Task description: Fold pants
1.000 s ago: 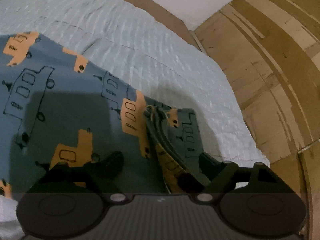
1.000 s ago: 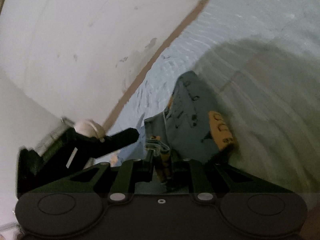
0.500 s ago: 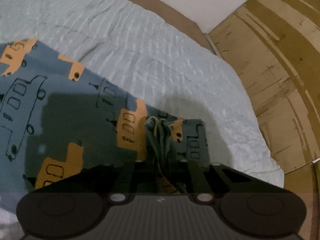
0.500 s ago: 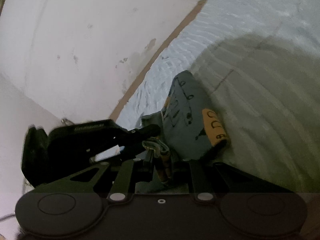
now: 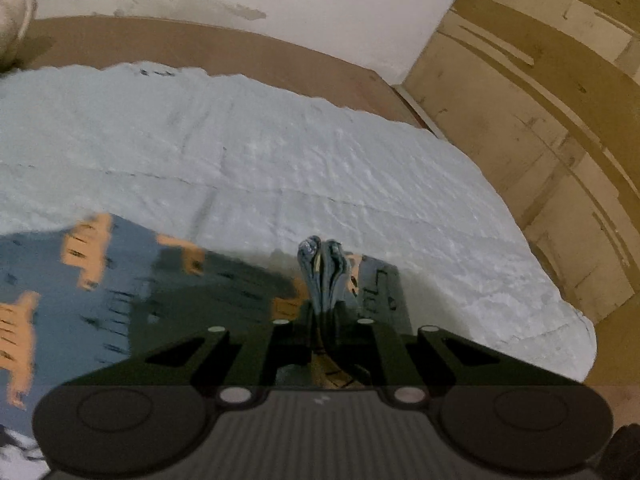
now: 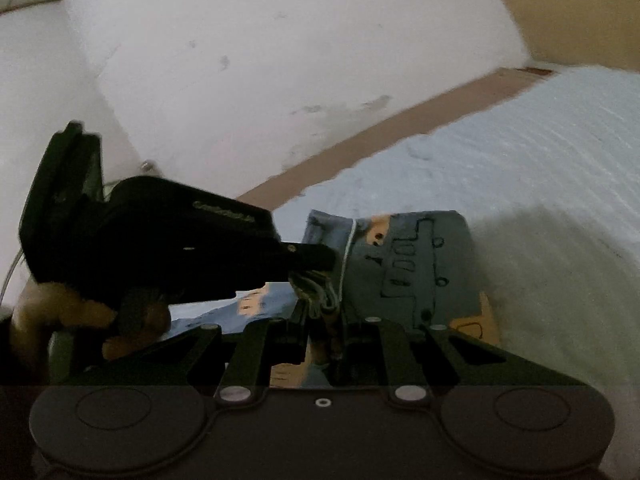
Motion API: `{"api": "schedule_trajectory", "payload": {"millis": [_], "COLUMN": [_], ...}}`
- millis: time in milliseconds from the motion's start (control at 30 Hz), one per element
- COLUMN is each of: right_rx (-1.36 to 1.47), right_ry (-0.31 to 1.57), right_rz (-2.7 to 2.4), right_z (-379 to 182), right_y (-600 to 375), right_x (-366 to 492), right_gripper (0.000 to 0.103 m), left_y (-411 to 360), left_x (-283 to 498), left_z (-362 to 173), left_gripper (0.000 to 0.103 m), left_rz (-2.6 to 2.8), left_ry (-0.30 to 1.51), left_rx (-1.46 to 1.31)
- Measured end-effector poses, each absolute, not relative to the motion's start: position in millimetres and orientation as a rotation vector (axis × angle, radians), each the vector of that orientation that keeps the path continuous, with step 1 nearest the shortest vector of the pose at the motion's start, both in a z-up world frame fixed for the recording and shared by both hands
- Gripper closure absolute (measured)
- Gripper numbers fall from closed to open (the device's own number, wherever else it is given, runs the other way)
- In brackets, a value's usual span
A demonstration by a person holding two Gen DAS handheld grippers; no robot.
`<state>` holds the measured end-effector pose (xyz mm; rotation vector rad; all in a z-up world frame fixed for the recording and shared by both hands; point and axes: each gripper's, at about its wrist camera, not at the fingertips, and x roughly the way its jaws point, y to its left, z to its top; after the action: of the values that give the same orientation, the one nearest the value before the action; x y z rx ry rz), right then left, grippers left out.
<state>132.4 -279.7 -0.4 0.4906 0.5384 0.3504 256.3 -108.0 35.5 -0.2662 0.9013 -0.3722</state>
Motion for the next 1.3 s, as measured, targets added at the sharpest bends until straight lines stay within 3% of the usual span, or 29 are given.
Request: {"api": "schedule_trajectory", "payload": {"millis": [300, 867, 967, 1067, 1133, 1200, 1267, 1300], "right_rx": [0.39, 0.217, 0.206, 0.203, 0.199, 0.191, 0.181, 0.17], "right_ry": [0.579, 0.764, 0.759, 0.739, 0.719, 0.694, 0.678, 0.668], "right_rz": [0.533, 0.596, 0.591, 0.581, 0.564, 0.54, 0.496, 0.463], "right_z": [7.7, -29.7, -30.8, -29.9, -28.6, -28.2, -29.3, -30.4], "right_y": [-207.3, -126.2, -125.6, -134.8, -145.5, -158.3, -171.8, -179.0], "right_x": [158.4, 215.7, 213.4, 207.5, 200.9, 195.1, 191.8, 190.8], "right_gripper": [0.087, 0.085, 0.078, 0.054, 0.03, 0.021, 0.014, 0.007], "left_y": [-35.4, 44.8, 46.8, 47.3, 48.2, 48.3, 46.9, 44.5], "left_x": [258.3, 263.2, 263.6, 261.3, 259.4, 256.4, 253.9, 252.1], "left_z": [47.8, -23.1, -26.6, -25.4, -25.2, -24.2, -23.6, -22.6], "left_gripper": [0.094, 0.093, 0.09, 0.076, 0.071, 0.061, 0.04, 0.037], "left_rz": [-0.282, -0.233, -0.232, -0.204, -0.191, -0.179, -0.149, -0.129], "left_ry": [0.895, 0.988, 0.987, 0.979, 0.974, 0.968, 0.949, 0.933], "left_rx": [-0.213, -0.356, -0.363, -0.352, -0.343, -0.334, -0.313, -0.291]}}
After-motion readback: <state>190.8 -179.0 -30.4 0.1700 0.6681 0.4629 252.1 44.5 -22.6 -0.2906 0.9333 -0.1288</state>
